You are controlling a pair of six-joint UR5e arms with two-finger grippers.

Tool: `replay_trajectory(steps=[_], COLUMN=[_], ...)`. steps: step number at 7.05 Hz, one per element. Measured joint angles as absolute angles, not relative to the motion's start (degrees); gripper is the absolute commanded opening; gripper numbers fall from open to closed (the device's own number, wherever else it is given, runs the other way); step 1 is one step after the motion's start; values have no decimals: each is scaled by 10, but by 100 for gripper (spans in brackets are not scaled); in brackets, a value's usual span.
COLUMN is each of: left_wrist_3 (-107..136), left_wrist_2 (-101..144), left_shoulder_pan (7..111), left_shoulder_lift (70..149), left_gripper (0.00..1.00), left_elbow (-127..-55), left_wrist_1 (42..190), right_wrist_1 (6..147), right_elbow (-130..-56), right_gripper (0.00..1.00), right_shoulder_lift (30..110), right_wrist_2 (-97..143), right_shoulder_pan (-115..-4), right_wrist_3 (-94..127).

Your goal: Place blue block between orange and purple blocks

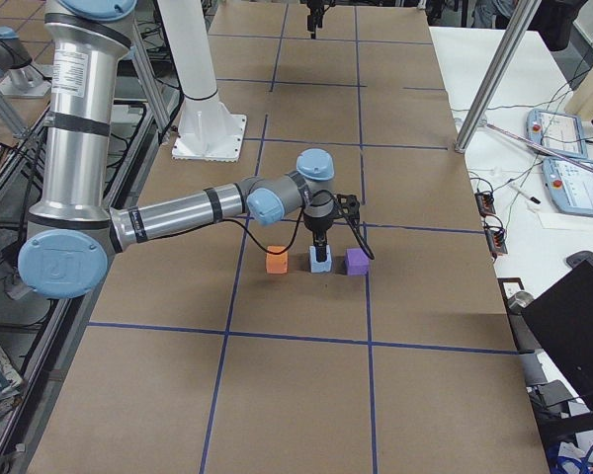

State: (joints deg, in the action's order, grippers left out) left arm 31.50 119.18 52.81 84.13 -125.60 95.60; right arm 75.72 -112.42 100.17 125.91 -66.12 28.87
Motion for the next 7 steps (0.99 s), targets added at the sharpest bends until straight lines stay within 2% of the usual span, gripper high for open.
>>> replay_trajectory(steps=[2, 4, 7], left_wrist_3=[206, 79, -45], left_wrist_2=[1197, 1244, 1347], left_shoulder_pan=[589, 685, 809], left_shoulder_lift=[811, 796, 801], left_gripper=[100, 100, 100], left_elbow=[-1250, -1199, -1093], left_wrist_1=[954, 950, 946], right_wrist_1=[762, 767, 865], right_elbow=[-1125, -1119, -1119], right_gripper=[100, 100, 100], right_shoulder_lift=[1060, 1105, 1089], right_wrist_2=[1309, 1340, 1360], right_shoulder_pan=[-758, -825, -876], right_wrist_3=[148, 40, -60])
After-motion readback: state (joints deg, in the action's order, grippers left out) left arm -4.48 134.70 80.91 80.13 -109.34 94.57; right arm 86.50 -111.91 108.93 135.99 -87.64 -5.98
